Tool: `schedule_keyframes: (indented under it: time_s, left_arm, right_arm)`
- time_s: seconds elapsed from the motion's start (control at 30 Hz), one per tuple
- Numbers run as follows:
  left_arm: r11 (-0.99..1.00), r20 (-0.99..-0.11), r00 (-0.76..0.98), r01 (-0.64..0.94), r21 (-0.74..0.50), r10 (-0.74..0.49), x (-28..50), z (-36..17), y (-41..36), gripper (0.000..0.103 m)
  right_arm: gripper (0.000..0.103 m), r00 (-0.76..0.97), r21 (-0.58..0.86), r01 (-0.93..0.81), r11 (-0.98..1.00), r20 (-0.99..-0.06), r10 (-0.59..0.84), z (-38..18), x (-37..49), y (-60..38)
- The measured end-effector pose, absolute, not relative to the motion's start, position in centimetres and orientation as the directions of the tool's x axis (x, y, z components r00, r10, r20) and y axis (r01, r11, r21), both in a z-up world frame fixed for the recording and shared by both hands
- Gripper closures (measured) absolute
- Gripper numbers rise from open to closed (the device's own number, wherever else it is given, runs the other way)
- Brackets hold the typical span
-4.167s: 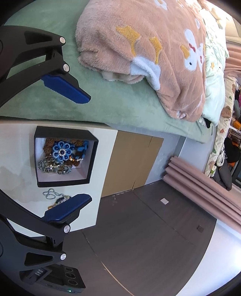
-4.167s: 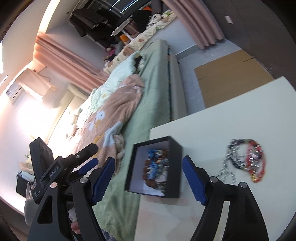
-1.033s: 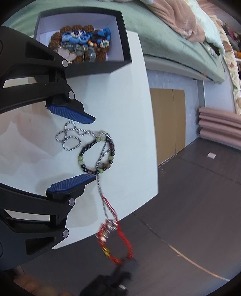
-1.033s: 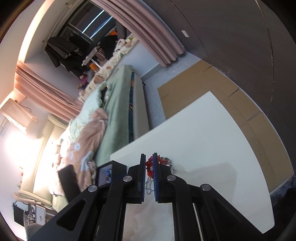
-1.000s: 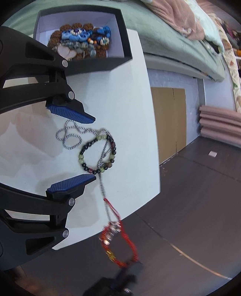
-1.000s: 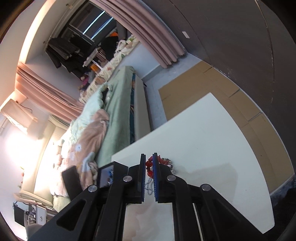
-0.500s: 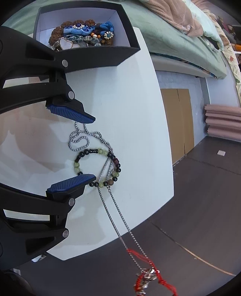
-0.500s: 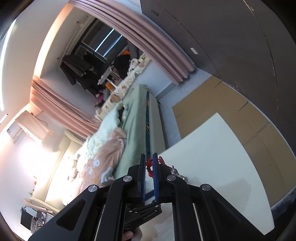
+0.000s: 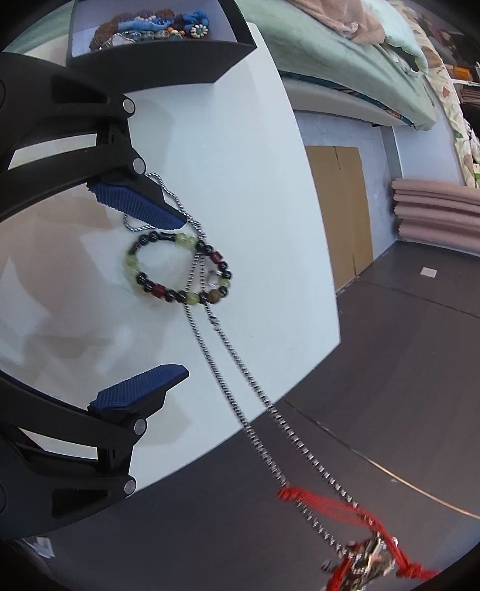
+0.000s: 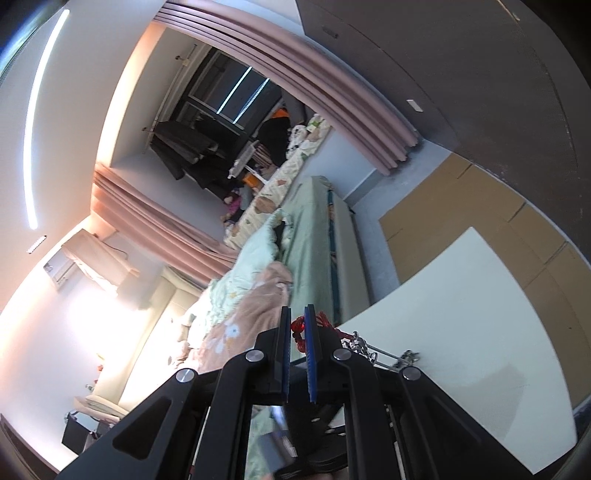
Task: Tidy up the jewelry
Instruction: 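Lift the red bracelet with the right tool while the left tool grasps its trailing silver chain, then carry the red bracelet and silver chain into the black box and open both tools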
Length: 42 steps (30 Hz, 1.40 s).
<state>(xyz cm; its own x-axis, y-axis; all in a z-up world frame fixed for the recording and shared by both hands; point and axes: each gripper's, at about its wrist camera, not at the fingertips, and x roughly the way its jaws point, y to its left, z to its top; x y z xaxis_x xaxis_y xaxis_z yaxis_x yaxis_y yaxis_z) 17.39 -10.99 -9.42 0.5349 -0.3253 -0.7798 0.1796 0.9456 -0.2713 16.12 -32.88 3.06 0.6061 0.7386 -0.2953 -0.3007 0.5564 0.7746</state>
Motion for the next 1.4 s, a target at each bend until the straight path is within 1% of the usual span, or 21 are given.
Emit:
schedule_keyframes:
  time_s: [0.03, 0.1, 0.13, 0.17, 0.2, 0.23, 0.33, 0.43, 0.57, 0.83, 1.1, 1.4]
  left_arm:
    - [0.943, -0.770, 0.545, 0.174, -0.283, -0.331, 17.5, -9.4, -10.8, 0.031]
    - [0.936, -0.760, 0.549, 0.159, -0.313, -0.348, 17.9, -9.3, -10.4, 0.053]
    - [0.929, -0.752, 0.551, 0.151, -0.337, -0.363, 18.0, -9.3, -10.0, 0.061]
    - [0.925, -0.746, 0.553, 0.145, -0.352, -0.371, 18.1, -9.3, -9.8, 0.081]
    - [0.921, -0.739, 0.559, 0.137, -0.366, -0.377, 18.2, -9.2, -9.4, 0.095]
    - [0.918, -0.728, 0.573, 0.124, -0.377, -0.377, 18.1, -8.8, -8.9, 0.099]
    - [0.904, -0.688, 0.614, 0.107, -0.415, -0.388, 17.7, -7.3, -7.4, 0.099]
    - [0.887, -0.649, 0.644, 0.103, -0.450, -0.404, 17.3, -5.8, -6.1, 0.099]
    - [0.873, -0.593, 0.701, 0.090, -0.479, -0.397, 16.4, -2.8, -4.1, 0.099]
    - [0.868, -0.511, 0.768, 0.115, -0.483, -0.386, 14.5, 2.5, -2.1, 0.099]
    - [0.893, -0.475, 0.815, 0.108, -0.438, -0.331, 12.9, 6.8, -0.3, 0.099]
    - [0.919, -0.446, 0.860, 0.064, -0.390, -0.249, 10.5, 10.4, 2.7, 0.099]
  right_arm:
    - [0.096, 0.599, 0.780, -0.309, 0.545, -0.286, 0.748, 3.1, 16.0, -32.7]
    - [0.096, 0.588, 0.784, -0.319, 0.533, -0.278, 0.760, 3.3, 15.8, -32.4]
    - [0.096, 0.585, 0.781, -0.324, 0.533, -0.277, 0.762, 3.4, 15.8, -32.2]
    - [0.096, 0.584, 0.780, -0.326, 0.534, -0.278, 0.762, 3.4, 15.7, -32.2]
    - [0.096, 0.585, 0.777, -0.326, 0.538, -0.281, 0.761, 3.4, 15.7, -32.2]
    - [0.096, 0.588, 0.776, -0.323, 0.542, -0.285, 0.757, 3.3, 15.7, -32.2]
    - [0.096, 0.603, 0.773, -0.298, 0.560, -0.302, 0.738, 2.8, 16.2, -32.8]
    - [0.096, 0.617, 0.772, -0.247, 0.586, -0.341, 0.709, 1.9, 16.9, -33.5]
    - [0.096, 0.616, 0.762, -0.181, 0.622, -0.406, 0.675, 0.2, 17.8, -33.8]
    - [0.096, 0.587, 0.727, -0.121, 0.676, -0.497, 0.639, -1.9, 19.1, -33.0]
    - [0.096, 0.562, 0.736, -0.126, 0.666, -0.500, 0.659, -2.2, 19.3, -32.2]
    - [0.096, 0.483, 0.756, -0.208, 0.621, -0.473, 0.737, -1.9, 19.3, -27.3]
